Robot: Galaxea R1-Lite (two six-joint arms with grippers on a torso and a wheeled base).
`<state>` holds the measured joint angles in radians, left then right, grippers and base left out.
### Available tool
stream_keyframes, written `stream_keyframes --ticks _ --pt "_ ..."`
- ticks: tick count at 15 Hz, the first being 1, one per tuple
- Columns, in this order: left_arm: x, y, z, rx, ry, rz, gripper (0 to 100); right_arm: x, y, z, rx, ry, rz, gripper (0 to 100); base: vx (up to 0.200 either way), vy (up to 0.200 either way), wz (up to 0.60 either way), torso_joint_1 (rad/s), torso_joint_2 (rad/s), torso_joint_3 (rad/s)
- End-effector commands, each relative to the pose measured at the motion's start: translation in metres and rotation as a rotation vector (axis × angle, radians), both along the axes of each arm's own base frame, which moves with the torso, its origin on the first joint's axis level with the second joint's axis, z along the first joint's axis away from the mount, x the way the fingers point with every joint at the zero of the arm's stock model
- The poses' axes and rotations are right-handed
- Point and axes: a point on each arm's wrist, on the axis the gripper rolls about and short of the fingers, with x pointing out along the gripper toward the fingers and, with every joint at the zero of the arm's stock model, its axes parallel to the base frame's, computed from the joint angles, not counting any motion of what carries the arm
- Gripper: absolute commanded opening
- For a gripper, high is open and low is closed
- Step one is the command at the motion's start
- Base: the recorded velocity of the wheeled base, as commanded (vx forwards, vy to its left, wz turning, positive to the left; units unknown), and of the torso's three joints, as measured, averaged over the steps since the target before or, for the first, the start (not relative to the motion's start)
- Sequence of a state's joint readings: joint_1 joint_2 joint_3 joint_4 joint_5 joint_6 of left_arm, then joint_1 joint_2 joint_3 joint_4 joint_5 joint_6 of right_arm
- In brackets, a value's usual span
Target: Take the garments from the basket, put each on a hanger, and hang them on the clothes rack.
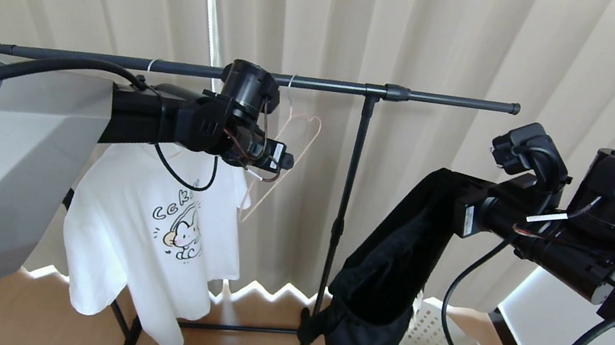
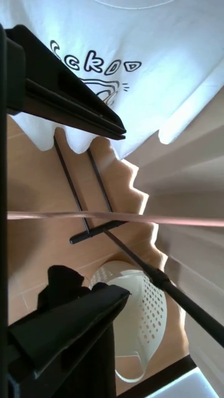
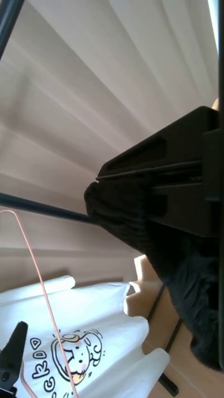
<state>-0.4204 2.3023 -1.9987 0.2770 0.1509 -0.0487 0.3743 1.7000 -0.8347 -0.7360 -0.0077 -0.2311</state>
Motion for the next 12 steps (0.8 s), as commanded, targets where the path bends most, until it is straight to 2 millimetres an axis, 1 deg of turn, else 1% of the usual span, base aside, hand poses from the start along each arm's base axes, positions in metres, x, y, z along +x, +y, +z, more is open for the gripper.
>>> stream_keyframes --ticks 1,2,5,6,8,12 --pt "0.004 0.001 -0.007 0.004 0.013 0.003 100 -0.002 0.0 0.002 0.002 -0.006 0.002 0 0.0 0.0 0.0 0.0 0.0 0.0" --pt "0.006 0.0 -0.013 0.008 0.024 0.004 100 -0.002 -0.001 0.002 0.002 -0.006 0.0 0 0.0 0.0 0.0 0.0 0.0 0.0" --pt "0.013 -0.003 -0.023 0.0 0.006 0.005 100 -0.002 -0.001 0.003 0.003 -0.009 0.0 0 0.0 0.0 0.0 0.0 0.0 0.0" --pt "0.013 -0.003 -0.023 0.0 0.006 0.005 100 -0.002 -0.001 0.003 0.003 -0.009 0.0 0 0.0 0.0 0.0 0.0 0.0 0.0" --pt "0.017 -0.005 -0.031 0.0 0.007 0.004 100 -0.002 -0.001 0.003 0.003 -0.009 0.0 0 0.0 0.0 0.0 0.0 0.0 0.0" --pt "0.021 -0.006 -0.036 -0.009 -0.014 0.008 100 -0.003 -0.001 0.004 0.004 -0.012 0.0 0 0.0 0.0 0.0 0.0 0.0 0.0"
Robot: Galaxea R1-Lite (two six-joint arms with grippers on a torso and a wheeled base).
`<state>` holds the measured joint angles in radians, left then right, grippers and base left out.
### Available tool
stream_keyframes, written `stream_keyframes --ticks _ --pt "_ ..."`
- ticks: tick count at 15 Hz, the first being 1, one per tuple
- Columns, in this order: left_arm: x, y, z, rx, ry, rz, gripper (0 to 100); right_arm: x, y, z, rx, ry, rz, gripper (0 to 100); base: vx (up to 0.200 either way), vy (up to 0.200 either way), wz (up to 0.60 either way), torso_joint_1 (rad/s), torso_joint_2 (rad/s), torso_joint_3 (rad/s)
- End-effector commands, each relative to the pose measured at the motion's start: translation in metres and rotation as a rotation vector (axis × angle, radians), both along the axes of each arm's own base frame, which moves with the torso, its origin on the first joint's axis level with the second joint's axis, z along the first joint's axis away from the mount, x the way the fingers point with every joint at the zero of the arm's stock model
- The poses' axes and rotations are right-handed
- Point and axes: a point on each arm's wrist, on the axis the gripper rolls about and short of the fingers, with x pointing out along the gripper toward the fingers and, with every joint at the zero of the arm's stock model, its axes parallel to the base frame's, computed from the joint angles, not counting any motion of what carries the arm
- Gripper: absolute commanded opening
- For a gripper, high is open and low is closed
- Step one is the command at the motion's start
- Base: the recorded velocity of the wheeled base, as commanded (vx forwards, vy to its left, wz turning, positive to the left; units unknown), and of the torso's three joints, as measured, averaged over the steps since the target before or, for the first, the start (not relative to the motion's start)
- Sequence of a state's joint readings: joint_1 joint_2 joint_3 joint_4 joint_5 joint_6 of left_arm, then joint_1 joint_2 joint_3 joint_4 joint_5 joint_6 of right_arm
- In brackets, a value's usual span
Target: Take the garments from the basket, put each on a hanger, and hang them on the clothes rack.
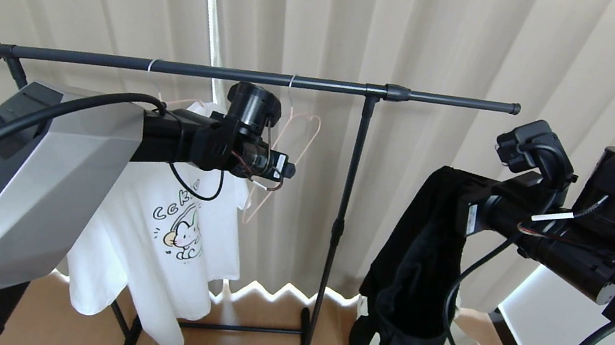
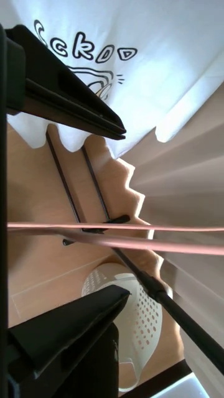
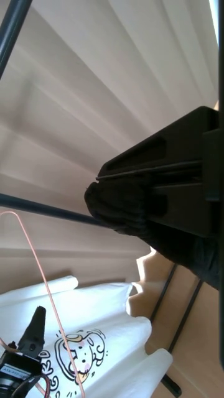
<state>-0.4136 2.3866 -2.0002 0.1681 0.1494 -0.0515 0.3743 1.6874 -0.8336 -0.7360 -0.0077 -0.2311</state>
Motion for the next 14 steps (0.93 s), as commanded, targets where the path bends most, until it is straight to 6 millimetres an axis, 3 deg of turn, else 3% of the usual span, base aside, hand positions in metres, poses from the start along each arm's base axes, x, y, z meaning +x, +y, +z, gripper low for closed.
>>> stream_keyframes --ticks 1,2,3,14 --pt "0.0013 -0.0009 -0.0047 0.003 0.008 -0.001 100 -0.0004 -0.0001 0.0003 0.0 -0.001 0.0 0 0.0 0.0 0.0 0.0 0.0 0.0" --pt "0.0011 -0.0016 -0.0056 0.003 0.011 -0.001 100 -0.0004 -0.0001 0.0003 0.0 -0.001 0.0 0 0.0 0.0 0.0 0.0 0.0 0.0" --pt "0.0011 -0.0016 -0.0056 0.003 0.011 0.0 0 -0.0004 -0.0001 0.0003 0.0 -0.001 0.0 0 0.0 0.0 0.0 0.0 0.0 0.0" --pt "0.0005 0.0004 -0.0009 -0.008 0.002 0.012 0 -0.0017 -0.0007 0.0031 0.003 -0.01 0.0 0 0.0 0.0 0.0 0.0 0.0 0.0"
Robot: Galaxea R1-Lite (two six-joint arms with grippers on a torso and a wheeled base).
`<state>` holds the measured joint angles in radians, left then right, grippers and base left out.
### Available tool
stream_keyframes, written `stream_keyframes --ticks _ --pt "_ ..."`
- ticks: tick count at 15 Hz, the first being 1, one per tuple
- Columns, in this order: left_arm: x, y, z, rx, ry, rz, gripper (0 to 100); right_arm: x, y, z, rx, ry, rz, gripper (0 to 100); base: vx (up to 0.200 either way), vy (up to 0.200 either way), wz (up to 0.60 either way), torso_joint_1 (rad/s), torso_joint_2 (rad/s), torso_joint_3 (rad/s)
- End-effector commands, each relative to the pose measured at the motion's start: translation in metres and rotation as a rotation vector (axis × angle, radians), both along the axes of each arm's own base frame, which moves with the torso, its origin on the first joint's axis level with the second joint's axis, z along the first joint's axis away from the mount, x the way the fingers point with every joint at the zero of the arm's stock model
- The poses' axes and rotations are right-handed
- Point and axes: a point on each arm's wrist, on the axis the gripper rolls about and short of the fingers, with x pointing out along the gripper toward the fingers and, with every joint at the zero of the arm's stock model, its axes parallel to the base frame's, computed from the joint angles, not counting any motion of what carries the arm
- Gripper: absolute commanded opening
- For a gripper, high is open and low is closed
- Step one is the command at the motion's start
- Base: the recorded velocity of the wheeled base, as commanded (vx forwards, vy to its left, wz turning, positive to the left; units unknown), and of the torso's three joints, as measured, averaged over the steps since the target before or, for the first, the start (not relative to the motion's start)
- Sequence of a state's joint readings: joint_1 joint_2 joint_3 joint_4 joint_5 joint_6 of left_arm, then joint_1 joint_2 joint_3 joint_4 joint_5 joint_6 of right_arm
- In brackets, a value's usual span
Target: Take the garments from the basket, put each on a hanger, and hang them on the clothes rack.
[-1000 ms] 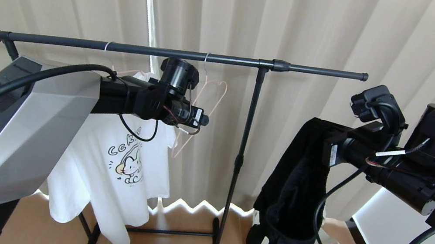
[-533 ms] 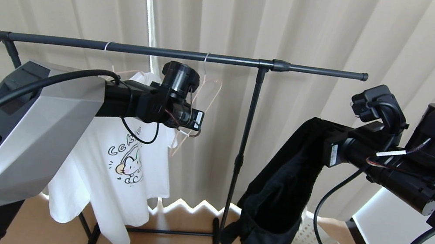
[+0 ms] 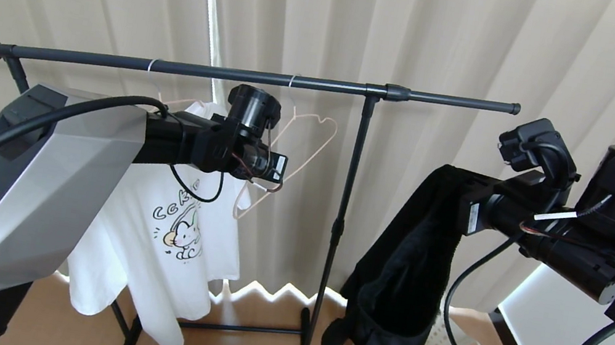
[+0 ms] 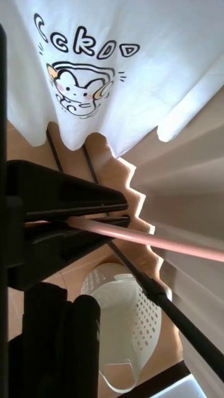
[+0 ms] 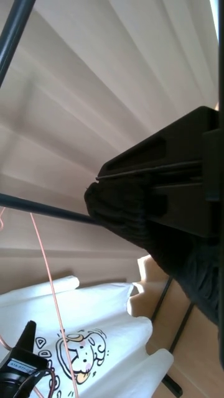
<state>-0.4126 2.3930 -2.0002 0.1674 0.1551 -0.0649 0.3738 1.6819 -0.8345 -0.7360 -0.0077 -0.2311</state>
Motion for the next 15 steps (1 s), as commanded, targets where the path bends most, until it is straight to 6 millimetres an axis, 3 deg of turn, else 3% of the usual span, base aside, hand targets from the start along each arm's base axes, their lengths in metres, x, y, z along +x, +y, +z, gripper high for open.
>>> stream_keyframes --ticks 1,5,10,15 --pt "-0.001 0.0 0.004 -0.007 -0.006 0.004 0 -0.001 0.0 0.001 0.001 -0.004 0.001 0 0.0 0.0 0.0 0.0 0.0 0.0" --pt "-0.005 0.001 0.014 -0.019 -0.022 0.007 0 -0.002 -0.001 0.002 0.002 -0.007 -0.001 0 0.0 0.0 0.0 0.0 0.0 0.0" --pt "-0.019 0.005 0.041 -0.039 -0.057 0.007 0 -0.001 -0.001 0.003 0.003 -0.008 -0.001 0 0.0 0.0 0.0 0.0 0.0 0.0" --pt "-0.057 0.016 0.056 -0.017 -0.018 -0.01 0 0.002 -0.007 0.003 0.002 -0.01 -0.022 0 0.0 0.0 0.0 0.0 0.0 0.0"
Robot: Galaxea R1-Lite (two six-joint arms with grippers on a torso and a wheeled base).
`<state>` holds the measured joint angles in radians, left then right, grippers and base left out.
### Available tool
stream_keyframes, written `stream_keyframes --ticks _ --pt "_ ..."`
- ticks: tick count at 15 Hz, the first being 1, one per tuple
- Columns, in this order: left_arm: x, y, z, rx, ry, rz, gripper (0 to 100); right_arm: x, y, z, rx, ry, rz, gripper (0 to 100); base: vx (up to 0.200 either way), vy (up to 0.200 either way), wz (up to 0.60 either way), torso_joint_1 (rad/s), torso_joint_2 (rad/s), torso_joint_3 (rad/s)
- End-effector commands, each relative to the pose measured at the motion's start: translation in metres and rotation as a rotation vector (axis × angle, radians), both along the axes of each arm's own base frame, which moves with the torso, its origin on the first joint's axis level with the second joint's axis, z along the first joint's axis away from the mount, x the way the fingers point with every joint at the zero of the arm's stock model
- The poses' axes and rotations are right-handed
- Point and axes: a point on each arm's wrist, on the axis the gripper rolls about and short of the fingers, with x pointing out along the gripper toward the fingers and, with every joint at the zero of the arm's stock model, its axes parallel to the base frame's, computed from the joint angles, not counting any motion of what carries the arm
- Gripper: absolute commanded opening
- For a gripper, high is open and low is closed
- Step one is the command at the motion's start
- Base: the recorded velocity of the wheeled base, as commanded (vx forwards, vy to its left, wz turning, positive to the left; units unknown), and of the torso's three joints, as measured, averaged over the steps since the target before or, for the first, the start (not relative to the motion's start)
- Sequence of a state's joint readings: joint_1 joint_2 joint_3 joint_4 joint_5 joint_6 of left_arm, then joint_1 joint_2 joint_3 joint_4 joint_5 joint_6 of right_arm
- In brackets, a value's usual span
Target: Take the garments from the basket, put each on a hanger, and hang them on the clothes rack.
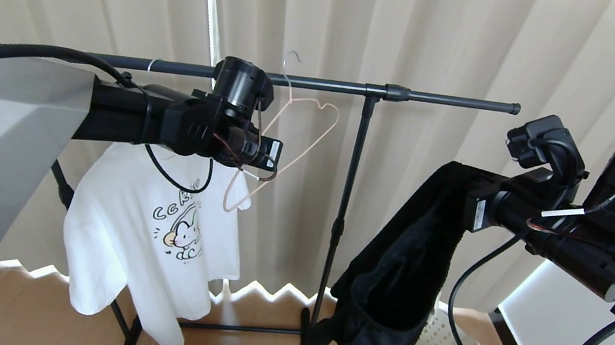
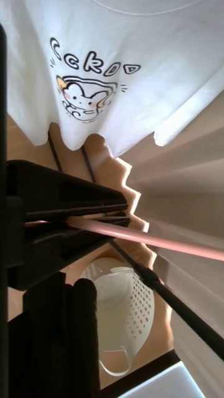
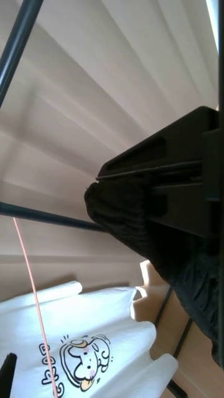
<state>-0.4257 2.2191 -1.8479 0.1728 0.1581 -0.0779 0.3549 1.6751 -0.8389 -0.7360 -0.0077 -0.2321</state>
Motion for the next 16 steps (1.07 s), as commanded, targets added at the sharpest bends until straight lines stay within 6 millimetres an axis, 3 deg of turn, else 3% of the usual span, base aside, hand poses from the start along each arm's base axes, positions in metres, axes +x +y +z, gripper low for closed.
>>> stream_keyframes --ticks 1,6,12,16 --pt "-0.02 0.006 0.015 -0.001 -0.005 -0.006 0 0.001 -0.001 0.0 -0.001 0.001 -0.004 0 0.0 0.0 0.0 0.0 0.0 0.0" --pt "-0.074 0.03 0.026 0.011 0.028 -0.011 0 0.0 -0.001 0.001 -0.003 -0.003 -0.003 0 0.0 0.0 0.0 0.0 0.0 0.0" --pt "-0.168 0.073 -0.013 0.091 -0.11 -0.119 0 0.001 -0.001 -0.003 -0.009 0.009 -0.003 0 0.0 0.0 0.0 0.0 0.0 0.0" --pt "-0.195 0.083 -0.037 0.016 -0.24 -0.247 0 -0.006 0.002 -0.008 -0.047 0.014 -0.041 0 0.0 0.0 0.0 0.0 0.0 0.0"
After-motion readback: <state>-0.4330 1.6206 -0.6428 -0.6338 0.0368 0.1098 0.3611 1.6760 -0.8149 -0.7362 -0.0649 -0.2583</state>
